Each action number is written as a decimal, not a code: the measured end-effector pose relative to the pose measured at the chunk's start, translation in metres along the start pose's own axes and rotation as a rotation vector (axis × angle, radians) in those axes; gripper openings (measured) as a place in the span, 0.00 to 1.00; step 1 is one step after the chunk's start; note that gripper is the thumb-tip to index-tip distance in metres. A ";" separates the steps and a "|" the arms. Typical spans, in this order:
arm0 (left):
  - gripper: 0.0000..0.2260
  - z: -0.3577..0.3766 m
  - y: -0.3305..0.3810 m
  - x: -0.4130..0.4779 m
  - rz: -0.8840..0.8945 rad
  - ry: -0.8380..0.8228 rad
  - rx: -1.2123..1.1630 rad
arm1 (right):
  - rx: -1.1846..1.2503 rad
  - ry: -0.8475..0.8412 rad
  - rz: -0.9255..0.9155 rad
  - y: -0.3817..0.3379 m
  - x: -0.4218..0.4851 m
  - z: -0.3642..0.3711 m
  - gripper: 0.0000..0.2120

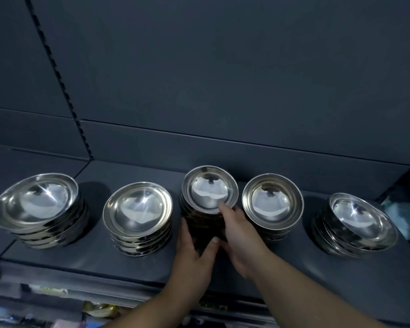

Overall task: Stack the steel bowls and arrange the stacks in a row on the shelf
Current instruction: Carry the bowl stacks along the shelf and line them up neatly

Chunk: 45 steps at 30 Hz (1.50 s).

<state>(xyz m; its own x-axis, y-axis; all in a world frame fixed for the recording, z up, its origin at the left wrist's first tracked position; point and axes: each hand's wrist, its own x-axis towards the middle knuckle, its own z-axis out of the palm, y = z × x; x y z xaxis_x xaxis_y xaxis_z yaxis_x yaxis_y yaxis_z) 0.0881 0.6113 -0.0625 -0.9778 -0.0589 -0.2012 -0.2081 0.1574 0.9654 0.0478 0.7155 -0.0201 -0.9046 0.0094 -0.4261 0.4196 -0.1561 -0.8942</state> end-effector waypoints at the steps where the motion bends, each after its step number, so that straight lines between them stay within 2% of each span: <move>1: 0.40 -0.001 -0.002 -0.004 0.008 -0.001 -0.018 | -0.005 0.003 0.002 0.004 -0.003 -0.002 0.25; 4: 0.36 -0.003 -0.007 -0.012 0.006 0.001 -0.069 | 0.004 0.014 0.005 0.014 -0.011 -0.007 0.28; 7: 0.33 -0.006 -0.002 -0.017 0.013 0.009 -0.138 | 0.012 0.020 0.029 0.017 -0.016 -0.009 0.26; 10: 0.35 -0.010 0.007 -0.016 0.041 0.017 -0.151 | 0.034 0.026 0.067 0.012 -0.017 -0.008 0.26; 13: 0.36 -0.011 0.009 -0.016 0.017 -0.003 -0.165 | 0.058 0.023 0.089 0.006 -0.020 -0.006 0.21; 17: 0.31 -0.012 0.007 -0.025 0.015 -0.021 -0.158 | 0.071 0.034 0.096 0.002 -0.033 -0.010 0.17; 21: 0.26 -0.013 0.011 -0.040 0.014 -0.046 -0.096 | 0.052 0.027 0.105 0.006 -0.052 -0.016 0.18; 24: 0.25 -0.015 0.013 -0.051 0.007 -0.015 -0.066 | 0.017 0.034 0.110 0.010 -0.064 -0.023 0.19; 29: 0.16 -0.022 0.027 -0.060 -0.037 0.110 -0.017 | -0.059 0.052 0.114 0.013 -0.077 -0.039 0.22; 31: 0.17 -0.025 0.034 -0.055 -0.034 0.147 -0.012 | -0.089 0.058 0.084 0.008 -0.077 -0.044 0.24; 33: 0.20 -0.027 0.037 -0.046 -0.008 0.117 0.006 | -0.130 0.042 0.035 0.002 -0.075 -0.046 0.24; 37: 0.31 -0.031 0.038 -0.029 0.014 0.046 0.023 | -0.225 0.006 -0.039 -0.003 -0.074 -0.047 0.21; 41: 0.32 -0.032 0.036 -0.031 -0.004 0.027 -0.011 | -0.321 0.040 -0.074 0.000 -0.075 -0.052 0.29; 43: 0.33 -0.032 0.039 -0.034 -0.007 0.023 0.009 | -0.356 0.058 -0.087 0.001 -0.077 -0.055 0.28; 45: 0.28 -0.034 0.042 -0.033 -0.004 0.027 0.035 | -0.390 0.079 -0.123 0.000 -0.080 -0.056 0.24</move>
<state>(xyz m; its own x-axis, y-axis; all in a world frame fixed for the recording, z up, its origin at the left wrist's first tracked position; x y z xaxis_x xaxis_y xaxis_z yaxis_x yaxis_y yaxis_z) 0.1126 0.5863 -0.0099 -0.9760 -0.0865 -0.1999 -0.2132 0.1919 0.9580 0.1242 0.7702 0.0062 -0.9475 0.0829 -0.3088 0.3198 0.2363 -0.9176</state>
